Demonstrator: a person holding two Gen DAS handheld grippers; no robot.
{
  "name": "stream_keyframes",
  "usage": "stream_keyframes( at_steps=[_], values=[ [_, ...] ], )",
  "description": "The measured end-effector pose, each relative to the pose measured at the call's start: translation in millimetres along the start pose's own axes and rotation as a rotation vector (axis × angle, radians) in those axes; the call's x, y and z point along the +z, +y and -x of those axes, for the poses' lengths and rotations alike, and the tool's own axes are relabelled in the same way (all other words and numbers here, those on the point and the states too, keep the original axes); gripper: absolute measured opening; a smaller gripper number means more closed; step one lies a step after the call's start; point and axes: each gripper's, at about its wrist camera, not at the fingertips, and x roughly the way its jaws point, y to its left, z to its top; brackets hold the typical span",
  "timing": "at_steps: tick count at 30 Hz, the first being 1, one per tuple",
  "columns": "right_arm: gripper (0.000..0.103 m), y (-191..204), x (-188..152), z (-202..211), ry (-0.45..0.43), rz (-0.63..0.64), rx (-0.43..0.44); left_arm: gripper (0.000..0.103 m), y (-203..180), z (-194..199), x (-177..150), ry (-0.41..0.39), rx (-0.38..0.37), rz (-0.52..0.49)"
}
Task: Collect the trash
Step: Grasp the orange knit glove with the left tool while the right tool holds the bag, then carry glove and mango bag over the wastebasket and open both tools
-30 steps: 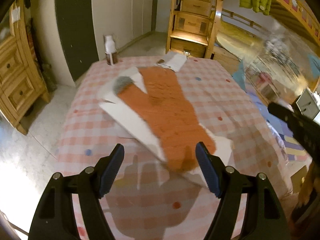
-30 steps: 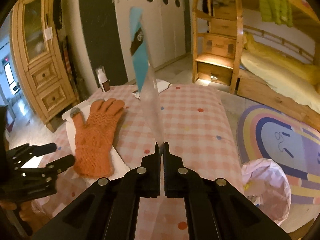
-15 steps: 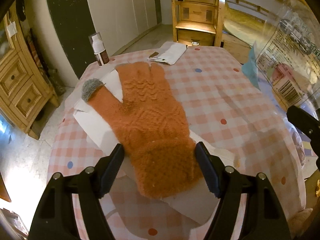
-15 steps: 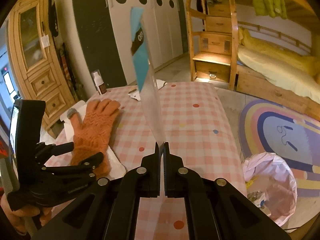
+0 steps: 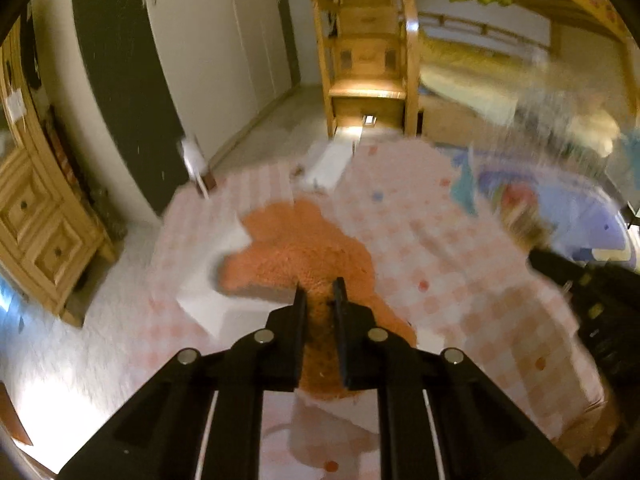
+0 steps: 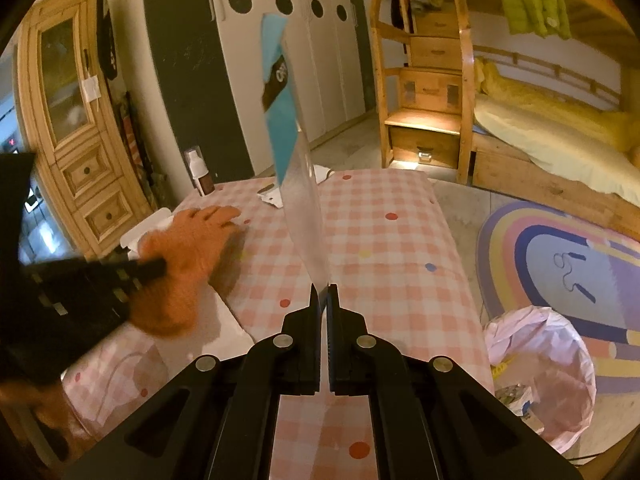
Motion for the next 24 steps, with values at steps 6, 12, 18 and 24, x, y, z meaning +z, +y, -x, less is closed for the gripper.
stream_keyframes(
  at_steps=[6,12,18,24],
  values=[
    [0.002,-4,1,5,-0.019,-0.023,0.005,0.011,10,28,47,-0.094,0.005,-0.028],
    [0.002,-17,7,25,-0.049,-0.068,0.019,0.011,-2,64,66,-0.168,-0.084,-0.053],
    [0.002,-43,7,67,-0.057,-0.100,-0.052,0.011,-35,91,59,-0.224,-0.244,-0.091],
    [0.002,-80,-17,106,-0.034,-0.167,-0.148,0.011,-82,89,31,-0.219,-0.383,-0.133]
  ],
)
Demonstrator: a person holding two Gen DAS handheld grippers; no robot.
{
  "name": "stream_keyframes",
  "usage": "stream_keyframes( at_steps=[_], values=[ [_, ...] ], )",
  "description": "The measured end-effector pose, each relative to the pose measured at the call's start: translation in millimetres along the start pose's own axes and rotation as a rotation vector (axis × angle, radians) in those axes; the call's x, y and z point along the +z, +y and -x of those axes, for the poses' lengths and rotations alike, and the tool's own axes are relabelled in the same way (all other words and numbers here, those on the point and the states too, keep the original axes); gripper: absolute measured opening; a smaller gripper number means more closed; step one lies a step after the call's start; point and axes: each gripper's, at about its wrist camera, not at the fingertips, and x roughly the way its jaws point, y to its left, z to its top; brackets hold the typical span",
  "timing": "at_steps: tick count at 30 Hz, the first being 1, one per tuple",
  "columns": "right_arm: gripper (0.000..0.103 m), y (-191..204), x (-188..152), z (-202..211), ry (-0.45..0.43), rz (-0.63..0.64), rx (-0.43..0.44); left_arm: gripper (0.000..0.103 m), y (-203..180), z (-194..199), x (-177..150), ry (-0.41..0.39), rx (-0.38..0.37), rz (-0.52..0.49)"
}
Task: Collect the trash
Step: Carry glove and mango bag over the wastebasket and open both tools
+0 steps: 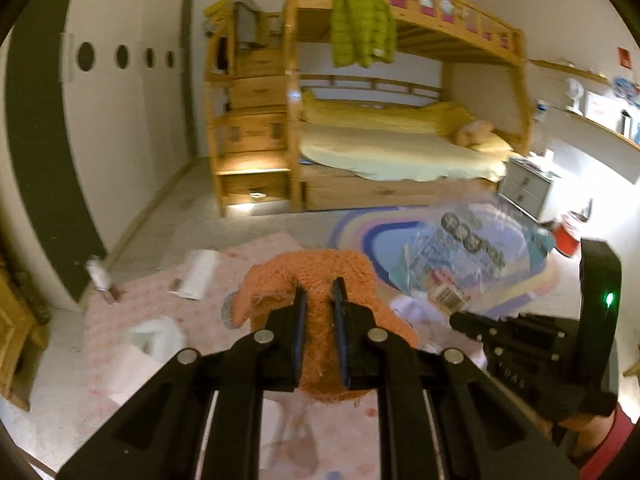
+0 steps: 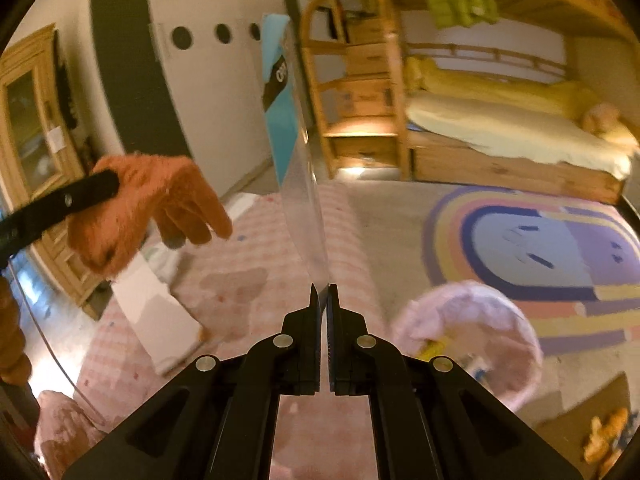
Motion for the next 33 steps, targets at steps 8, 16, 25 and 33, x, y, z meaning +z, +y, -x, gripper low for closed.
stream_keyframes(
  at_steps=[8,16,25,33],
  values=[
    [0.002,-51,-32,24,0.035,-0.061,-0.142,0.011,-64,-34,-35,0.083,-0.125,-0.071],
    [0.002,-101,-54,18,0.094,-0.141,-0.253,0.011,-119,-75,-38,0.138,-0.231,-0.151],
    [0.003,-141,-58,-24,0.168,-0.214,-0.281,0.012,-142,-130,-30,0.195,-0.261,-0.172],
    [0.006,-165,-56,-64,0.216,-0.254,-0.273,0.053,-144,-166,-21,0.232,-0.242,-0.141]
  ],
)
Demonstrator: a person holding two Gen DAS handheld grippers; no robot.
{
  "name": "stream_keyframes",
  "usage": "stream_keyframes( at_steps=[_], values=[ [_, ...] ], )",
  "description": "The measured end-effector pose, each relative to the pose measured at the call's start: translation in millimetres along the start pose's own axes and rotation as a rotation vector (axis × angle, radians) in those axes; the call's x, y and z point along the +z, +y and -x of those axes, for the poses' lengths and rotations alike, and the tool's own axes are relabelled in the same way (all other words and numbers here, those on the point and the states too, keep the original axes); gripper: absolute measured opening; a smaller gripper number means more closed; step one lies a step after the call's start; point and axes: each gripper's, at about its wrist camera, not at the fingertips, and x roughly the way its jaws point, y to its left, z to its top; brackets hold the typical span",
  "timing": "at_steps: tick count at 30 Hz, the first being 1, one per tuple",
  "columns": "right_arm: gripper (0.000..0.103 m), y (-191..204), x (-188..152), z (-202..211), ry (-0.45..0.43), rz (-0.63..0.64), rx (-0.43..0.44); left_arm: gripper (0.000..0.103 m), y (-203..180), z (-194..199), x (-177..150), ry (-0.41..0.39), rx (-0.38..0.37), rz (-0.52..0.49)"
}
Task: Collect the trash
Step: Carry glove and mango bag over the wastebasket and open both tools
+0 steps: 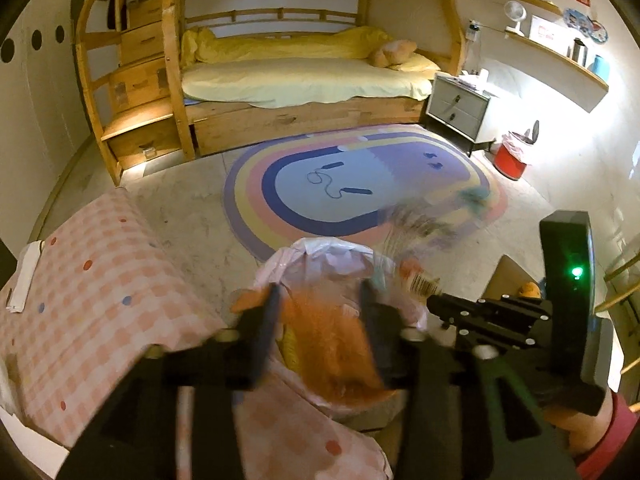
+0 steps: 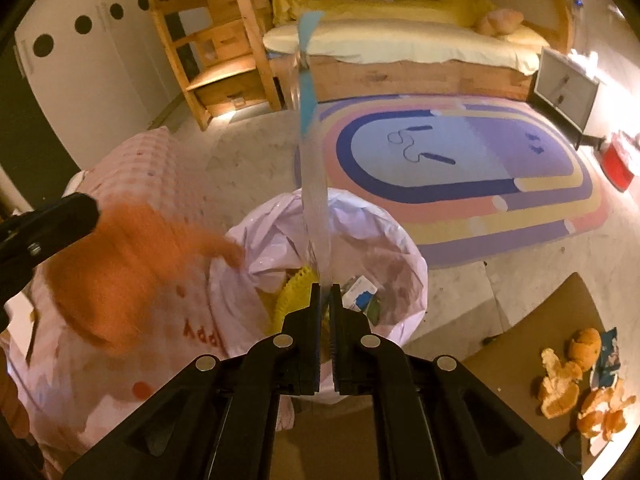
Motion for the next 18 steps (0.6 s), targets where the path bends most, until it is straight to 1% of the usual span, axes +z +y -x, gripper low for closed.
stream_keyframes(
  at_steps=[1,2,3,4,8,11,15,18],
  values=[
    [0.019,-2,1,-5,0.007,-0.008,0.005,0.058,3,0,0,-0.005,0.008,0.012],
    [0.030,-5,3,-9,0.014,-0.015,0.001,0.058,7,1,0,-0.009,0.015,0.025],
    [0.050,-6,3,-10,0.015,-0.021,-0.004,0.058,11,1,0,-0.009,0.023,0.035],
    [0.053,-6,2,-7,0.004,-0.024,-0.006,0.058,13,2,1,-0.011,0.031,0.042],
    [0.053,-8,-4,15,-0.030,-0.049,0.008,0.058,33,17,-8,-0.024,0.081,0.085],
    [0.053,-4,-3,30,-0.050,-0.045,0.022,0.059,45,33,-15,-0.032,0.103,0.125],
    [0.053,15,-4,63,-0.105,-0.011,0.043,0.058,54,56,-23,-0.049,0.139,0.142],
    [0.053,33,-4,84,-0.136,0.018,0.060,0.059,60,84,-34,-0.076,0.164,0.155]
  ],
)
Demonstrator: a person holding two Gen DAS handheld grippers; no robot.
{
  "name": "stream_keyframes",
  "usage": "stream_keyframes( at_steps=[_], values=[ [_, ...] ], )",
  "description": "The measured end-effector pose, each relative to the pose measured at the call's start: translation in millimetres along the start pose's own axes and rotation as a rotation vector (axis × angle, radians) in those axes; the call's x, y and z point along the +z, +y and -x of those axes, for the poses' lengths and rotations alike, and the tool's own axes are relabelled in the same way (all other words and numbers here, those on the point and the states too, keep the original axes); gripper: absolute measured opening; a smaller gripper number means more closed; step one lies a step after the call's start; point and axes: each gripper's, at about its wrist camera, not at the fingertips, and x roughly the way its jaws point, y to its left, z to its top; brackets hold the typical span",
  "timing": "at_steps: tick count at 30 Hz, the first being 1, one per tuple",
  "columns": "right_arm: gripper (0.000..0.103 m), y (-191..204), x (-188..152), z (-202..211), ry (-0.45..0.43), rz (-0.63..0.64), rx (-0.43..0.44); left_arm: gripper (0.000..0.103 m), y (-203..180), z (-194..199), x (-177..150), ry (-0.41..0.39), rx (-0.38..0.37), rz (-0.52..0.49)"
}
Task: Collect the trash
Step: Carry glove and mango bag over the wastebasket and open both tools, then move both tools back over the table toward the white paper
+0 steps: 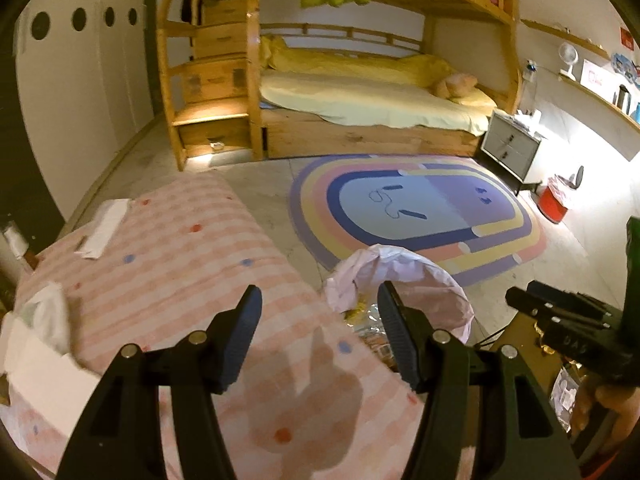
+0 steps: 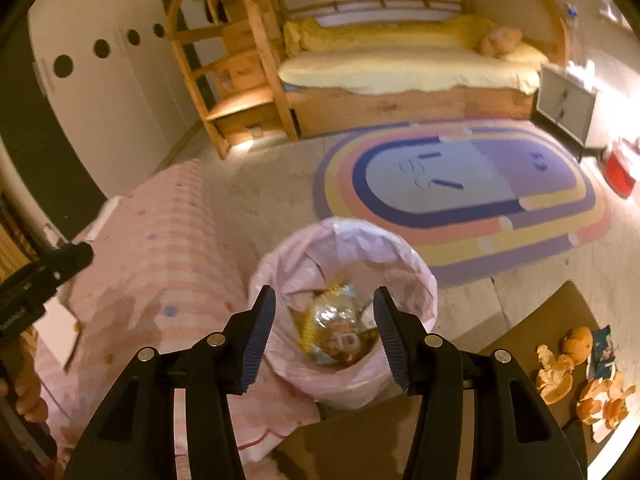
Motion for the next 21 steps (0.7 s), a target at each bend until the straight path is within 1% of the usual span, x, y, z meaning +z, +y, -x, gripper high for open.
stream_keyframes(
  at_steps=[5,7,8,9,10,12,13,18,21],
  values=[
    [0.052,37,-3,19,-0.014,0.068,0.045,0.061,22,36,-20,-0.015,0.060,0.025],
    [0.050,59,-5,23,-0.012,0.108,0.081,0.062,35,50,-32,-0.012,0.083,0.047],
    [0.046,68,-7,25,-0.013,0.130,0.101,0.062,40,55,-36,-0.011,0.089,0.057],
    [0.034,81,-9,26,-0.010,0.158,0.125,0.062,49,63,-44,-0.009,0.103,0.077],
    [0.028,92,-10,26,-0.003,0.177,0.145,0.062,55,68,-48,-0.008,0.113,0.092],
    [0.024,114,-14,25,0.016,0.213,0.187,0.064,68,79,-58,-0.011,0.136,0.121],
    [0.023,126,-17,24,0.024,0.237,0.201,0.066,77,86,-66,-0.014,0.157,0.136],
    [0.025,187,-35,18,0.066,0.367,0.275,0.067,121,113,-98,-0.018,0.251,0.207],
    [0.026,218,-45,11,0.094,0.429,0.309,0.067,158,126,-118,-0.007,0.301,0.275]
  ],
)
